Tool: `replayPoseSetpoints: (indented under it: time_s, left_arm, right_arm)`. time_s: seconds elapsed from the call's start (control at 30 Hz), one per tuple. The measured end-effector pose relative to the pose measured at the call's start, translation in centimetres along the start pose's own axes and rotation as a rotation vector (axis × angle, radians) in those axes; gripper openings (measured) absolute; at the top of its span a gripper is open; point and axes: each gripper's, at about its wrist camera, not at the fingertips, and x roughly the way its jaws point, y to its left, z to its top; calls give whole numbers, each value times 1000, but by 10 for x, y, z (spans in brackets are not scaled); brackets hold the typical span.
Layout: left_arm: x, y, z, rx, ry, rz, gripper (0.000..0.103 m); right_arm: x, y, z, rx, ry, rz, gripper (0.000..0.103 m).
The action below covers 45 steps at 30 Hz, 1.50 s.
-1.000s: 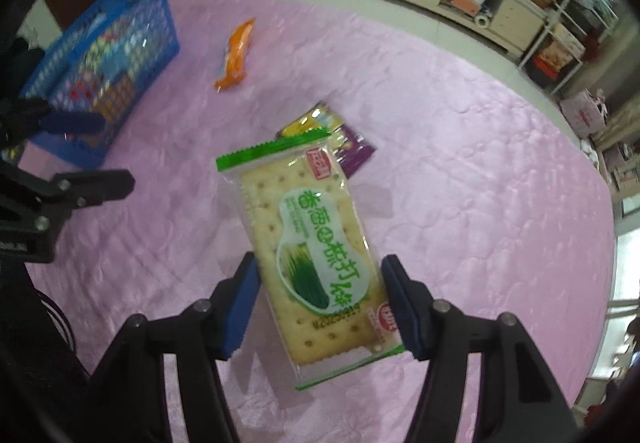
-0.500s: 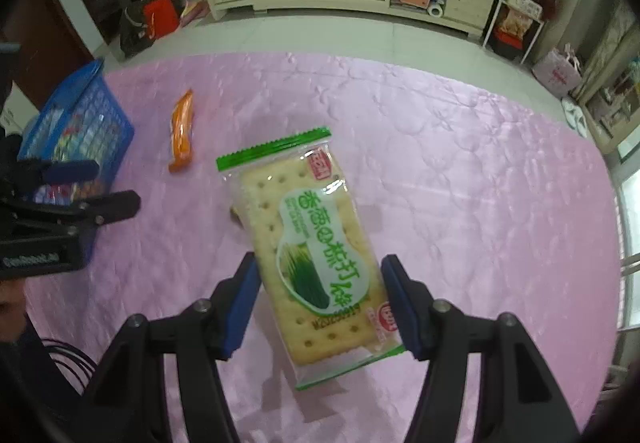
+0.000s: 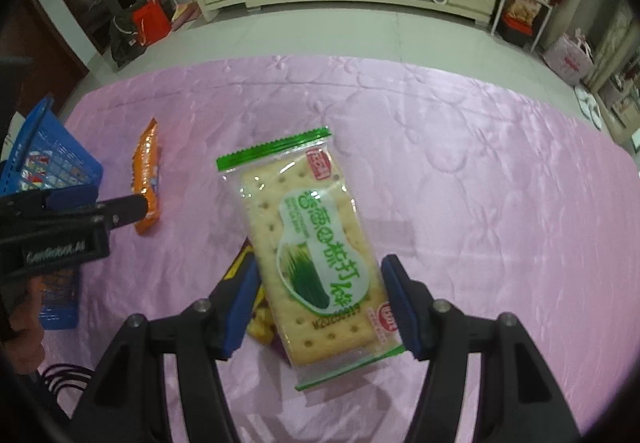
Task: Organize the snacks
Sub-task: 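Grasp the orange bar with the left gripper while the right carries the cracker pack toward the basket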
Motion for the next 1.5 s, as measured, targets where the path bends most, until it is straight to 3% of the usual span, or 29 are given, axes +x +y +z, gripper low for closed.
replayPoseSetpoints:
  time_s: [0.13,0.27,0.4,0.63,0.87,0.97,1.5]
  left_arm:
    - [19,6,8,-10,33,-9,53]
    - [29,4,8,4,63,-22,23]
    - [26,3,-1,16,65,-55,22]
    - [-4,5,-32,51,31,-99,22]
    - [-50,21,-63,70,-27,-151,22]
    - [-69,29,-82,77,-52,-173,22]
    - [-170,130,-137,66,-225,-230,22]
  right_arm:
    - [5,-3,4,7,2,42,66]
    - [6,-4,1,6,13,56,66]
    - [2,-4,-5,24,19,87,66]
    - [-14,0,-17,27,22,62,66]
    - [-56,20,-22,14,-10,34,66]
    - [-75,29,-28,33,-21,60,66]
    - [-147,114,-39,-56,-107,44,66]
